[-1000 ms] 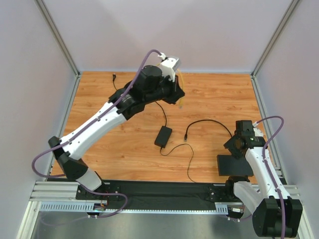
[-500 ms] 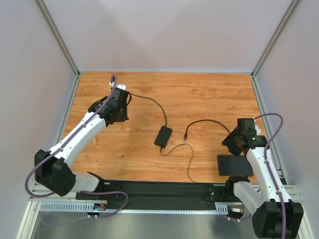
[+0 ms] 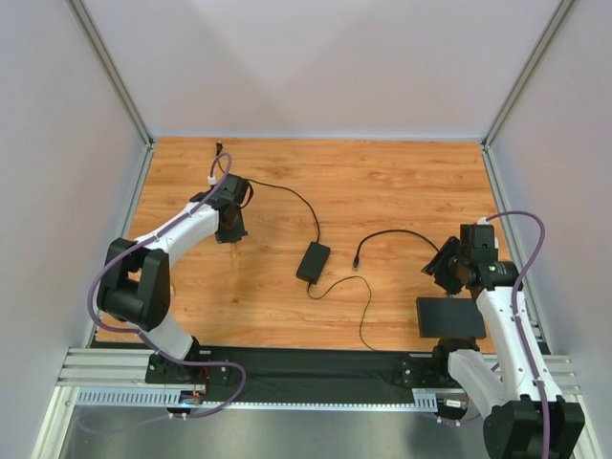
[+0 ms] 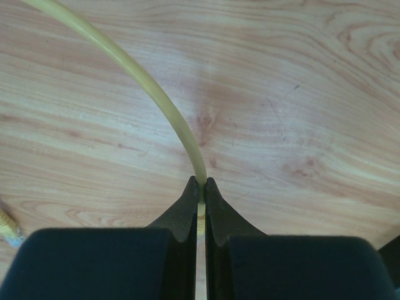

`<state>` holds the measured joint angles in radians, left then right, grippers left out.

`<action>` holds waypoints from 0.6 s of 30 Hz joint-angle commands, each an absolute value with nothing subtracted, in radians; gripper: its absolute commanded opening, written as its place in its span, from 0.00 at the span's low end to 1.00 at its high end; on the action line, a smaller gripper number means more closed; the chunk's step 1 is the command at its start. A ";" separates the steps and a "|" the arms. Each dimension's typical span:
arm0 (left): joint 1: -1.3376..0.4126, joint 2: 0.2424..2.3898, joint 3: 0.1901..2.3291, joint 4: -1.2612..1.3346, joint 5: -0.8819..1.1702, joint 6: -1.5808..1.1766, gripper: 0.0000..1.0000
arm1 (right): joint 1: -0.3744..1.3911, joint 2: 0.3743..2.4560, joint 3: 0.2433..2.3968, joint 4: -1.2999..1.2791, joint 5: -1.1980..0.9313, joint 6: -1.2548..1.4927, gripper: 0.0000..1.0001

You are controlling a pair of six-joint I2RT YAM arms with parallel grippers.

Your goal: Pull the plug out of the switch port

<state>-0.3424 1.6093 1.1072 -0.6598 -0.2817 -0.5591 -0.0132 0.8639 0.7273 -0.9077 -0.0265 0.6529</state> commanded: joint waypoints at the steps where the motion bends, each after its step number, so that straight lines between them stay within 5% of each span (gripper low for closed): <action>1: -0.314 1.643 1.115 -0.597 -0.265 -0.618 0.00 | -0.008 0.856 0.767 -0.911 -0.072 0.601 0.47; 5: -0.311 1.666 1.098 -0.557 -0.203 -0.634 0.07 | -0.008 0.897 0.785 -0.922 -0.087 0.588 0.47; 11: -0.311 1.646 1.120 -0.612 -0.156 -0.629 0.70 | -0.008 0.931 0.784 -0.937 -0.071 0.589 0.47; 14: -0.311 1.579 1.112 -0.639 -0.147 -0.627 0.86 | -0.008 0.922 0.796 -0.952 -0.052 0.592 0.47; 18: -0.314 1.490 1.132 -0.689 -0.094 -0.626 0.93 | -0.009 0.914 0.816 -0.980 -0.009 0.603 0.47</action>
